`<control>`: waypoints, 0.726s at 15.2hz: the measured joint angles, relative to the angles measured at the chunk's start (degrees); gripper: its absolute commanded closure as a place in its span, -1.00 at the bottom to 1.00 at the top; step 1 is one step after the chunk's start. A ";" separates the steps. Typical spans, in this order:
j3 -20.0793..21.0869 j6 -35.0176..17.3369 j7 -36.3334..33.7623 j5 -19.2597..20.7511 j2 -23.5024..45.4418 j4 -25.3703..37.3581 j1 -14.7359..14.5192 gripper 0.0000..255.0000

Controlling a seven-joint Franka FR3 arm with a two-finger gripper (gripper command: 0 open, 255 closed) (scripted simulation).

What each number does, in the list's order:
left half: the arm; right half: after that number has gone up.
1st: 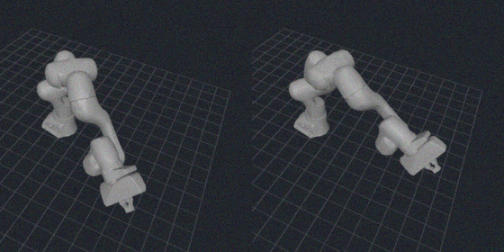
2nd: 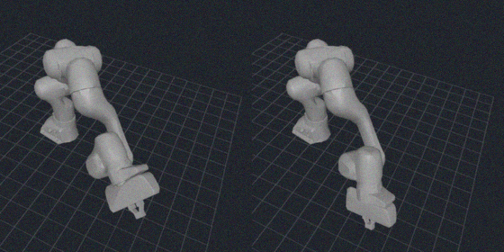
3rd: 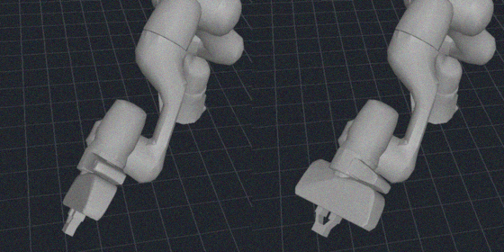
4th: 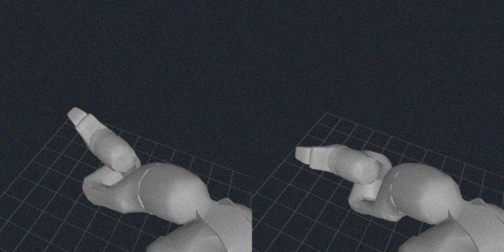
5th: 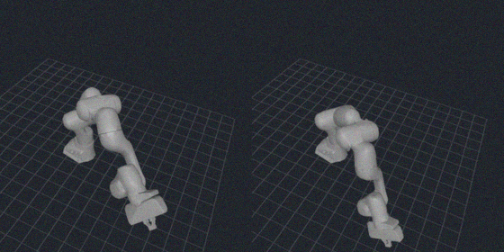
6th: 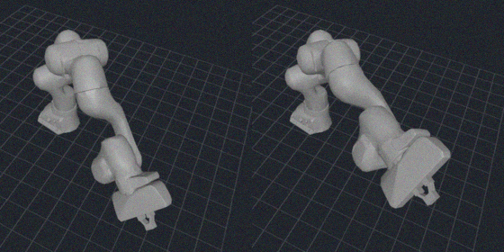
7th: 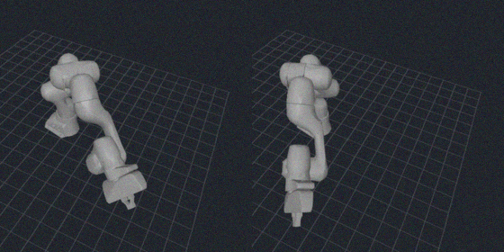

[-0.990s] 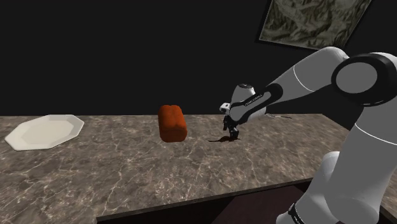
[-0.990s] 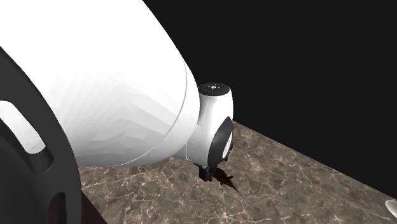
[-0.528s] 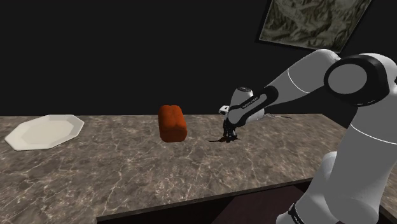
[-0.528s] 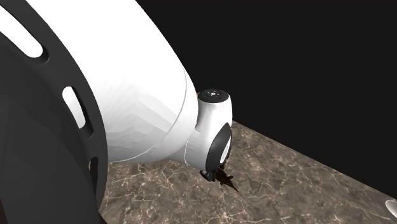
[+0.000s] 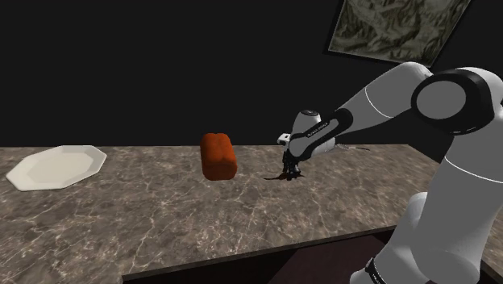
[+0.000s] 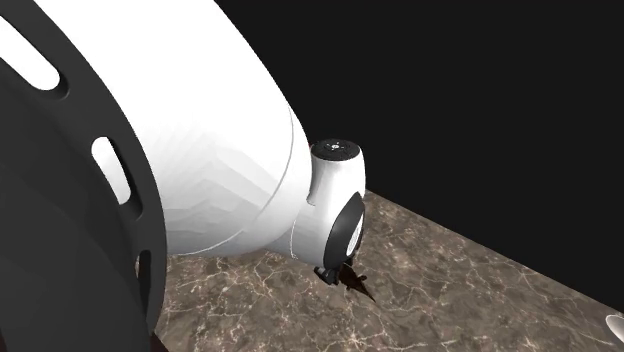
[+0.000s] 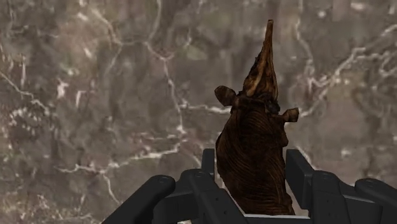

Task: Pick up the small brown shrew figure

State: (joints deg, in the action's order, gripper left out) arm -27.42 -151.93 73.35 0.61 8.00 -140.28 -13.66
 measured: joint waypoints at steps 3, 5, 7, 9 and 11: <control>-0.47 1.84 -1.17 1.62 -1.87 0.14 -0.39 1.00; -0.80 3.47 -2.04 2.96 -3.59 0.23 -0.60 1.00; -1.04 5.19 -2.60 4.05 -5.10 0.59 -0.65 1.00; -1.16 6.62 -3.11 4.95 -6.41 0.84 -0.68 1.00; -1.19 8.25 -3.72 5.85 -7.78 1.23 -0.74 1.00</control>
State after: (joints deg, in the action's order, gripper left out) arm -28.61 -143.67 69.63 6.46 0.22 -139.05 -14.40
